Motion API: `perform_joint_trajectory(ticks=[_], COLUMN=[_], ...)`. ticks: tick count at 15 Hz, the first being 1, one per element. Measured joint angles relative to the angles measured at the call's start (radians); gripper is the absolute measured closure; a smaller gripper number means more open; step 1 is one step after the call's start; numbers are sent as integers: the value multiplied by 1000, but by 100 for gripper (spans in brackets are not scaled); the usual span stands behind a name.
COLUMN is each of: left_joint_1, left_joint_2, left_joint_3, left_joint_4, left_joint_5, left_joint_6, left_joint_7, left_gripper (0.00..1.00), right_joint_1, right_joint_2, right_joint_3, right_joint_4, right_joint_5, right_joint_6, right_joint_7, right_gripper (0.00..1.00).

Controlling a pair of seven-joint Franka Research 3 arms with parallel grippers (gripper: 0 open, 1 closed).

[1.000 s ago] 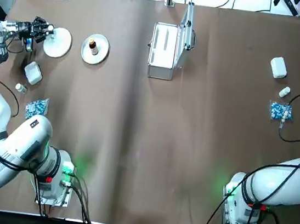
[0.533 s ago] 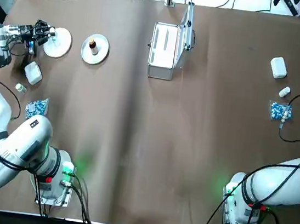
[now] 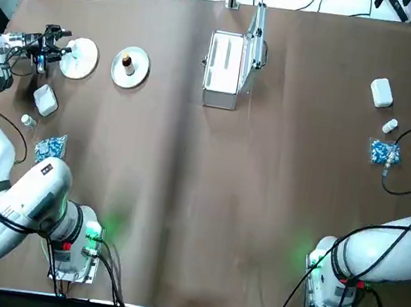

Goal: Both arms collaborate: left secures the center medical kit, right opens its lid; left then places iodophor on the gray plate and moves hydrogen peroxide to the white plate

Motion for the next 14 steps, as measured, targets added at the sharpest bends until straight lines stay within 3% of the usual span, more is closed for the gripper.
perform_joint_trajectory(ticks=[2, 5, 8, 10, 14], left_joint_1=[0, -1, -16, -84, -202], left_joint_2=[-7, -62, -160, -248, -343], left_joint_3=[-4, -9, -27, -32, -34], left_joint_4=[7, 22, 26, 24, 11], left_joint_5=[0, 18, 105, 181, 287], left_joint_6=[-3, -9, -19, -19, -20], left_joint_7=[0, 0, -4, -4, -8], left_gripper=[1, 0, 0, 0, 0], right_joint_1=[0, 0, 1, 1, 1], right_joint_2=[0, 0, 0, 0, 0], right_joint_3=[0, 0, 0, 0, 0], right_joint_4=[0, 0, 0, 0, 1], right_joint_5=[0, 0, 0, 0, 0], right_joint_6=[0, 0, 6, 30, 40], right_joint_7=[0, 0, 0, 0, 0], right_gripper=[1, 1, 1, 1, 1])
